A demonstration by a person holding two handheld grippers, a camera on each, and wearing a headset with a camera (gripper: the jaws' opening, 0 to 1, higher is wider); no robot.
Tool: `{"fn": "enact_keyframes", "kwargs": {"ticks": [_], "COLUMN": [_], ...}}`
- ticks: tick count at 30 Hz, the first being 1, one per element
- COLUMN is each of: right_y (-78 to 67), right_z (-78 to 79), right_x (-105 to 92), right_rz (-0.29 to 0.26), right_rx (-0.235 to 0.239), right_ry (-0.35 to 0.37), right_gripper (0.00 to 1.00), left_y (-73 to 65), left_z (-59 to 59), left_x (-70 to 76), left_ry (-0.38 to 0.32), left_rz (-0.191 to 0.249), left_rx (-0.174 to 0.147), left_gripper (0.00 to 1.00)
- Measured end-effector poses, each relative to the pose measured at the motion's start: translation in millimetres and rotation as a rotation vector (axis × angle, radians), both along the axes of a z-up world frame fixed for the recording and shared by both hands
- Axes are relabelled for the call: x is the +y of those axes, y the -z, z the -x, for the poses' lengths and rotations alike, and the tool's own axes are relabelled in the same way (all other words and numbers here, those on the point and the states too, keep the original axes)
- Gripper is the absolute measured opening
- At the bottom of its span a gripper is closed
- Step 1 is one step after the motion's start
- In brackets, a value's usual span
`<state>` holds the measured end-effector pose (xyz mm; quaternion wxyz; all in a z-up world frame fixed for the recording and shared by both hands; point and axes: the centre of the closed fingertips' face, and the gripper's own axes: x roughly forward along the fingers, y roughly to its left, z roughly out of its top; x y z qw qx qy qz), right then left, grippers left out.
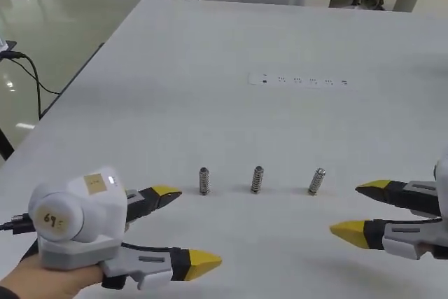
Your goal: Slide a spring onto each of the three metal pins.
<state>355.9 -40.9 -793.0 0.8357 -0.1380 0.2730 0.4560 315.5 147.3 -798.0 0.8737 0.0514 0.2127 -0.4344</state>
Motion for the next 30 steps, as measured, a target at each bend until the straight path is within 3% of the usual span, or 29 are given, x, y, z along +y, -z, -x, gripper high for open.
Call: {"fn": "enact_keyframes", "kwargs": {"ticks": [16, 30], "right_y": [2.2, 2.8], "right_z": [-5.9, -9.8], "right_x": [-1.5, -2.1], "right_rz": [-0.026, -0.045], "right_rx": [-0.026, -0.037], "right_ry": [0.033, 0.049], "right_gripper": [0.70, 0.80], "left_y": [7.3, 10.2], "left_z": [-4.7, -12.1], "left_x": [8.2, 13.6], "left_ry": [-0.031, -0.085], "left_rz": [-0.010, -0.004], "left_rx": [0.014, 0.018], "left_gripper": [0.76, 0.95]}}
